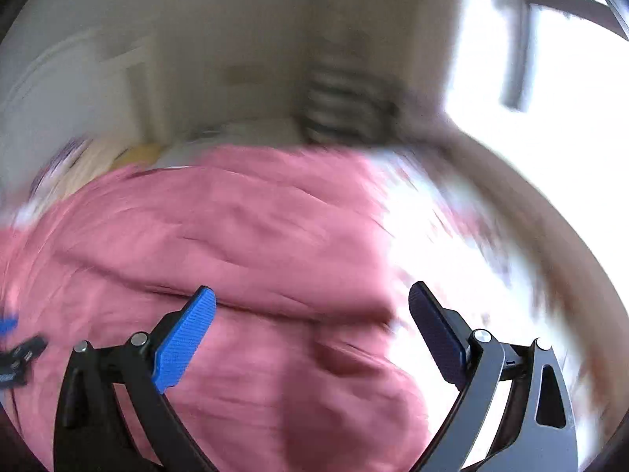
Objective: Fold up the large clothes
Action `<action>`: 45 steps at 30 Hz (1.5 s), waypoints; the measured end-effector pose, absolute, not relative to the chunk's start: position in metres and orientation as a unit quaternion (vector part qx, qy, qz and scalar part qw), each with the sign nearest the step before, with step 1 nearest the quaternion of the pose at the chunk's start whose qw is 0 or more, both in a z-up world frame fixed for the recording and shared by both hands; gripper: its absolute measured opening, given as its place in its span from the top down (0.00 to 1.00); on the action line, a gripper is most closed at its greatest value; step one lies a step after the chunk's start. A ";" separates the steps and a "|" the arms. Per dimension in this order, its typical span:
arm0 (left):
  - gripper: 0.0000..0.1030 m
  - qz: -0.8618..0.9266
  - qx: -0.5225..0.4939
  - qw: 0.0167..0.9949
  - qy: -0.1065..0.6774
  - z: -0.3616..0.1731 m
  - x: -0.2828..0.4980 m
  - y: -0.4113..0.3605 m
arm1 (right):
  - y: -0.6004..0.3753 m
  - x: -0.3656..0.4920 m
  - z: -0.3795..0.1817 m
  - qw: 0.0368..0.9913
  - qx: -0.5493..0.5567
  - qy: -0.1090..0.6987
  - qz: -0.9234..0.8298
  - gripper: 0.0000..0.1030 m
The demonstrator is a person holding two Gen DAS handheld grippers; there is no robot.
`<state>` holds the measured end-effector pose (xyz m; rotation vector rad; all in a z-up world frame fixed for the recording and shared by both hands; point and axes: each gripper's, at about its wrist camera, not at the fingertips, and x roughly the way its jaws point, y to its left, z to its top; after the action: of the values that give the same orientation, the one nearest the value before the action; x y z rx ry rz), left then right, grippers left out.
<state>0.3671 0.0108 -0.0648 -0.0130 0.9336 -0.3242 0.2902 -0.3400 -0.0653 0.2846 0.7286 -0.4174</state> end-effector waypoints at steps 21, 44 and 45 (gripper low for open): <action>0.83 -0.084 -0.049 0.907 0.410 -0.067 0.368 -0.029 | -0.383 0.243 -0.089 0.872 0.306 0.294 -0.243 0.12; 0.02 -0.037 -0.113 0.910 0.397 -0.094 0.284 0.047 | -0.378 0.256 -0.099 0.857 0.270 0.351 -0.263 0.10; 0.02 -0.041 -0.109 0.910 0.399 -0.095 0.278 0.047 | -0.374 0.262 -0.100 0.854 0.250 0.371 -0.264 0.09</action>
<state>0.2783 0.0465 -0.0947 -0.2251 0.8225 -0.0844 0.2619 -0.3743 -0.1003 0.5265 0.7810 -0.5548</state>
